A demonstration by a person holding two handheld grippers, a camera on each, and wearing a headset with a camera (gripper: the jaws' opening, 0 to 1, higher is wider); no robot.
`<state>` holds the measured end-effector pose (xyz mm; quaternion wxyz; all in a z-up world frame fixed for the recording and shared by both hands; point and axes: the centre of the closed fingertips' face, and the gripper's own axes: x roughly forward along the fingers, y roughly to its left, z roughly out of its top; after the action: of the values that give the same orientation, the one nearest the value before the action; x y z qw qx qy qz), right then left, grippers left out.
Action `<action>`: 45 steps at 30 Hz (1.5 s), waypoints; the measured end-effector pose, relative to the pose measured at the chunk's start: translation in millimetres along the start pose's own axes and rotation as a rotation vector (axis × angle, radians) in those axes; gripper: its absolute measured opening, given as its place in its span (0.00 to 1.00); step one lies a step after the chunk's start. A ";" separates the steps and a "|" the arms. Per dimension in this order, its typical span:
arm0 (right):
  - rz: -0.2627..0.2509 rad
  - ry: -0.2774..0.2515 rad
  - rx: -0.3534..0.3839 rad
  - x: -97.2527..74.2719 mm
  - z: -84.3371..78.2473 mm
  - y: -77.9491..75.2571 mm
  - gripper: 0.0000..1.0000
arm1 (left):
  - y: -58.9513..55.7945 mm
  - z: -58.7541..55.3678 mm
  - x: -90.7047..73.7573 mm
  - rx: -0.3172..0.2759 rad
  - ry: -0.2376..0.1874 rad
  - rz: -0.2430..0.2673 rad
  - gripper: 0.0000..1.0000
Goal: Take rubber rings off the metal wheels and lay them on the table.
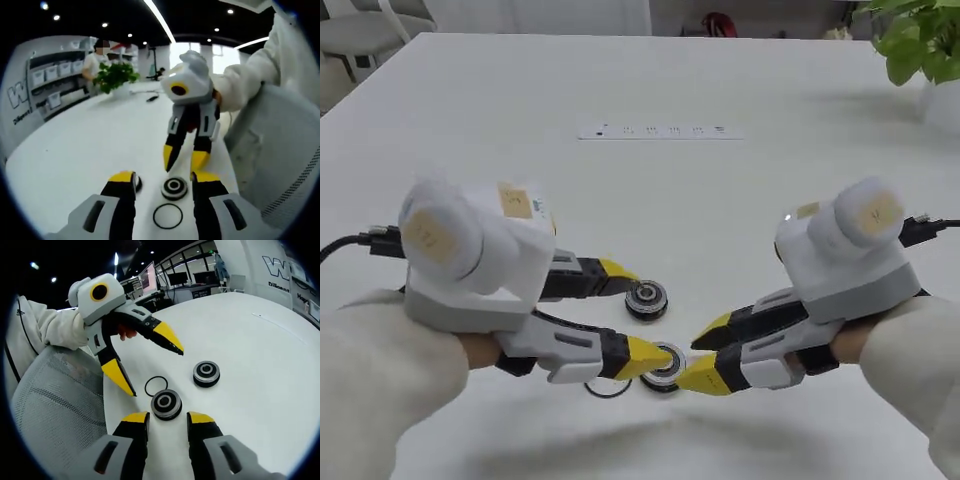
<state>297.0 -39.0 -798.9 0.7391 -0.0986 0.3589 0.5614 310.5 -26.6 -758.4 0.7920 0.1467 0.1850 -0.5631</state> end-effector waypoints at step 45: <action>-0.012 0.039 -0.130 11.2 -6.1 0.6 0.19 | -12.7 -27.4 21.4 -0.016 0.049 -0.019 0.15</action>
<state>295.1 -33.7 -810.4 0.7275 -0.1596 0.3352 0.5770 301.4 -36.6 -792.9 0.7829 0.1523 0.2100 -0.5654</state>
